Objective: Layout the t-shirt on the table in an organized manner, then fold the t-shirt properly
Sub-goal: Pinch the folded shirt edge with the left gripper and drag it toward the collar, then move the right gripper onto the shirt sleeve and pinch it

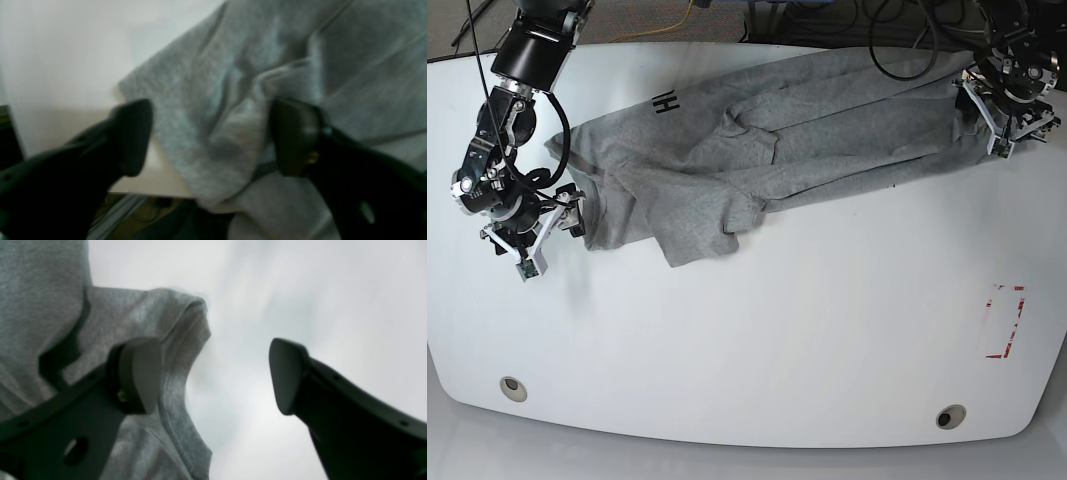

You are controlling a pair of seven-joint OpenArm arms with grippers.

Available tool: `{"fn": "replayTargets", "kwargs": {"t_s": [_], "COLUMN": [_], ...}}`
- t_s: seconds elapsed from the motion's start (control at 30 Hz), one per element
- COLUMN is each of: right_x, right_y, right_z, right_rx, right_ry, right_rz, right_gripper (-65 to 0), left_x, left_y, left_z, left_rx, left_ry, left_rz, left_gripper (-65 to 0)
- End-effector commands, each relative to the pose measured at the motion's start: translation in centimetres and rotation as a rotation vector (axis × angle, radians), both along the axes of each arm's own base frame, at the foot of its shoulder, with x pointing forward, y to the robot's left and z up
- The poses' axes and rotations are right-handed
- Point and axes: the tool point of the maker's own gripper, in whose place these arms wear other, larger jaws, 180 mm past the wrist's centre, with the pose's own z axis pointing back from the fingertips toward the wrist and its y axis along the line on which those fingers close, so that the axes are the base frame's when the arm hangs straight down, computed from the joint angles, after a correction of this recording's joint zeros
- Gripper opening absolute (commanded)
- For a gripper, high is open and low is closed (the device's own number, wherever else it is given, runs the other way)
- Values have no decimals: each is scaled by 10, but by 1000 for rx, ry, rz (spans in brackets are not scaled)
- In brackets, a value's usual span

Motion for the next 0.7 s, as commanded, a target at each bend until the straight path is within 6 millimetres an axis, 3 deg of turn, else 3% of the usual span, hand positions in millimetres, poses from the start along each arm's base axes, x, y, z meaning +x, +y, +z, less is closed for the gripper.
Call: {"fn": "replayTargets", "kwargs": {"t_s": [0.0,0.17,0.37,0.67], "right_x": [12,14,26,45], "right_y": [-5,0,10,31], "right_z": [19,19,28,46], "right_rx": [-10,5,30,95], "right_ry": [-61,-67,-104,-172], "right_rz": [0,5,11,32], "right_gripper": [-171,-170,-170,-168], "left_x": [2,13,32,63], "left_y": [15,25,57,64], "left_z": [10,22,76,111], "left_rx": [79,131,160,94], "left_ry": [7,-19,-215,-401], "left_rz": [-10,3,127,184], "left_gripper": [-90,-82,-82,-82]}}
